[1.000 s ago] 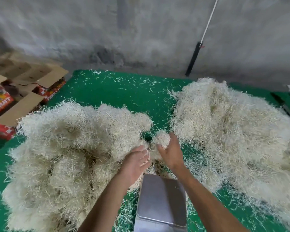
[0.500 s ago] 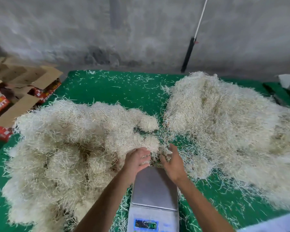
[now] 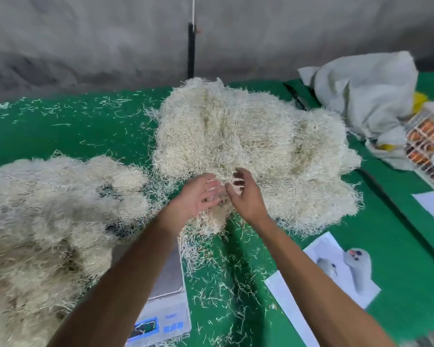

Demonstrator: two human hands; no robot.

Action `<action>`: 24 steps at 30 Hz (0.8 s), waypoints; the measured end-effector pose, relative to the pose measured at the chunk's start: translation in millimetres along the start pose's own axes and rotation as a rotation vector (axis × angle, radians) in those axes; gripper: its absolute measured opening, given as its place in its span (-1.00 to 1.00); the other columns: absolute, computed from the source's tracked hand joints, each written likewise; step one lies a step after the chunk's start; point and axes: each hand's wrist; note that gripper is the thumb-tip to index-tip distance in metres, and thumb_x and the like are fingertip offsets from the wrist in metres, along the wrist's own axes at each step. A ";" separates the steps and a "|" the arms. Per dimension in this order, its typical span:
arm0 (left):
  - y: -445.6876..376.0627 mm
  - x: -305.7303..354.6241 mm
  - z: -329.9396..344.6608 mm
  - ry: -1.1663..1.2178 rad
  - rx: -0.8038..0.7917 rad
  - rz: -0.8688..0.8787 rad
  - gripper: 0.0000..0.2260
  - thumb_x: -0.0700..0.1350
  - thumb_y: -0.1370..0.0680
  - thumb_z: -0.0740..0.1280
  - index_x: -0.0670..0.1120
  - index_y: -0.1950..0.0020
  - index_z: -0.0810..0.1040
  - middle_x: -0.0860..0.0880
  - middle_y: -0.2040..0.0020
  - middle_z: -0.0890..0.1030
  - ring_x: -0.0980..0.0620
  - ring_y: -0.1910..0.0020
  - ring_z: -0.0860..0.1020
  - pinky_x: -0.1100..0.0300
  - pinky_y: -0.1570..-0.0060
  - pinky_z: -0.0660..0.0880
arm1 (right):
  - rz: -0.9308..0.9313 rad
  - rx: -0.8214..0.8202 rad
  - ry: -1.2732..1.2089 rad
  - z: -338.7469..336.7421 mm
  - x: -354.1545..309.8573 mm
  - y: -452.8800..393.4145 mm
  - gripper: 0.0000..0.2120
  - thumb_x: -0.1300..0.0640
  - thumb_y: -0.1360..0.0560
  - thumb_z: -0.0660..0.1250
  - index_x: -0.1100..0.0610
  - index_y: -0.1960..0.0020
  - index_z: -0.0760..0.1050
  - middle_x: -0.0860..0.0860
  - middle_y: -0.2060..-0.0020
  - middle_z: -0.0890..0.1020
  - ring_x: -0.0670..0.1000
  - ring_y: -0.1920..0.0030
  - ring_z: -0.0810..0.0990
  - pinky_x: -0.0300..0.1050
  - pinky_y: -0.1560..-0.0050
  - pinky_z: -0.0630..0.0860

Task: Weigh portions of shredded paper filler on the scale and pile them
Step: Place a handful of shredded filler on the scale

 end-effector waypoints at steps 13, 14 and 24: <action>-107.7 38.1 20.2 0.047 0.097 -0.115 -0.59 -0.14 -0.70 0.23 0.01 -0.53 0.26 -0.23 -0.55 0.25 -0.29 -0.43 0.36 -0.13 0.14 0.65 | -0.079 -0.181 0.484 32.8 59.2 -176.3 -0.24 -0.07 -0.57 0.45 0.18 -0.61 0.18 0.19 -0.33 0.52 0.20 -0.23 0.57 0.09 -0.21 0.58; -114.9 32.8 19.2 0.102 0.083 -0.152 -0.58 -0.09 -0.69 0.24 0.04 -0.54 0.24 -0.24 -0.55 0.23 -0.30 -0.44 0.35 -0.14 0.11 0.65 | -0.051 -0.226 0.495 43.7 64.6 -174.2 -0.25 -0.04 -0.57 0.45 0.19 -0.59 0.17 0.17 -0.19 0.59 0.16 -0.08 0.63 0.07 -0.07 0.65; -146.0 -11.6 -14.5 0.089 0.166 -0.059 -0.59 0.37 -0.44 0.29 0.18 -0.17 0.49 0.19 0.03 0.65 0.20 0.01 0.59 0.21 -0.14 0.49 | -0.173 -0.332 -0.162 86.2 41.1 -121.4 -0.75 0.07 -0.68 0.29 0.27 -0.15 0.55 0.18 0.01 0.64 -0.03 0.21 0.52 -0.20 0.33 0.36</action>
Point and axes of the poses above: each hand's wrist, its own y-axis away from the middle knuckle, its own z-axis out of the palm, x = y × z
